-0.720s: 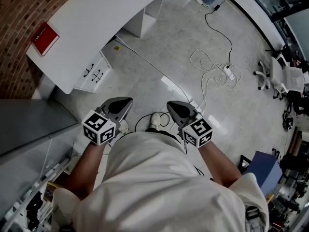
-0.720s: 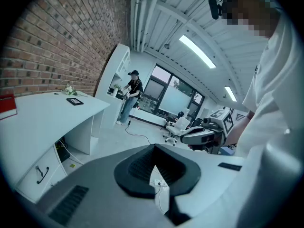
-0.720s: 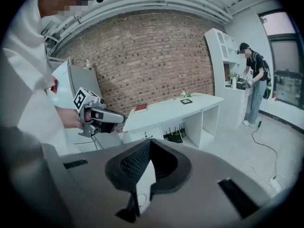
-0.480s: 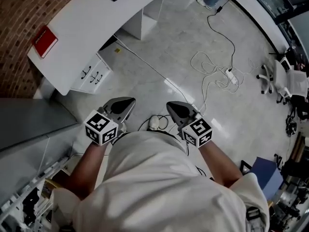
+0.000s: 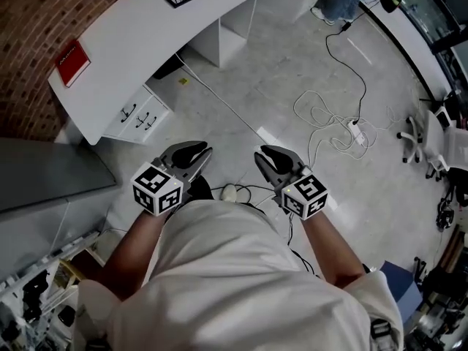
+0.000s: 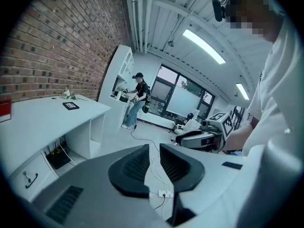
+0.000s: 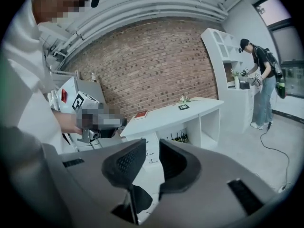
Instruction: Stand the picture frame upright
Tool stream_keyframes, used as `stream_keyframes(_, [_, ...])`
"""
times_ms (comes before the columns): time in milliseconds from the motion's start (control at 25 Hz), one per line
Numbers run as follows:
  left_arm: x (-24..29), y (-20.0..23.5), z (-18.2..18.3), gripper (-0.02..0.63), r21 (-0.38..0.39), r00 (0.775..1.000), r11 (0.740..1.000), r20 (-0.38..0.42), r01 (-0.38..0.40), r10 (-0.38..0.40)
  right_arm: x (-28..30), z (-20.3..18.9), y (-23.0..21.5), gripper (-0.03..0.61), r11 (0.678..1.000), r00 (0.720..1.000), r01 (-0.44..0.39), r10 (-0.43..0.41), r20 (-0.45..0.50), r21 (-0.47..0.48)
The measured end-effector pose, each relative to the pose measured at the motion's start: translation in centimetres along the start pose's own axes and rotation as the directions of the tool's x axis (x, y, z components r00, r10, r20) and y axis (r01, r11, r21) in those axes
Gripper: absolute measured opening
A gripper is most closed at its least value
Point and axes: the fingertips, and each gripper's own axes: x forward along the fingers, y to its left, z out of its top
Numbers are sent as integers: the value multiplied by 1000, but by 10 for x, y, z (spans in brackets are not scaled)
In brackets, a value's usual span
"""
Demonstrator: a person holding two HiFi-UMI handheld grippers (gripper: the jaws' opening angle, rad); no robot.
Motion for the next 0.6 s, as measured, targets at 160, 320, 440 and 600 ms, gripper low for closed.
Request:
stream_keyframes(160, [19,22,16,74,1,1000,1000,1,-10,10,15,15,-33,71,1000,1000,26,-26,15,-1])
stream_keyframes(320, [39,60,34,83,-3,1000,1000,21,-5,5,42,28,-65,77,998,998,57,-57,3,-14])
stream_keyframes(440, [57,95,49,83,-28,999,1000,33,-11,12,61,43,-89,77,997,997,76,-77,-20,-15])
stream_keyframes(600, [83,149,86,83,-37,999,999,46,-1,2,97,72,-129,77,995,994,103,-104,-44,-15])
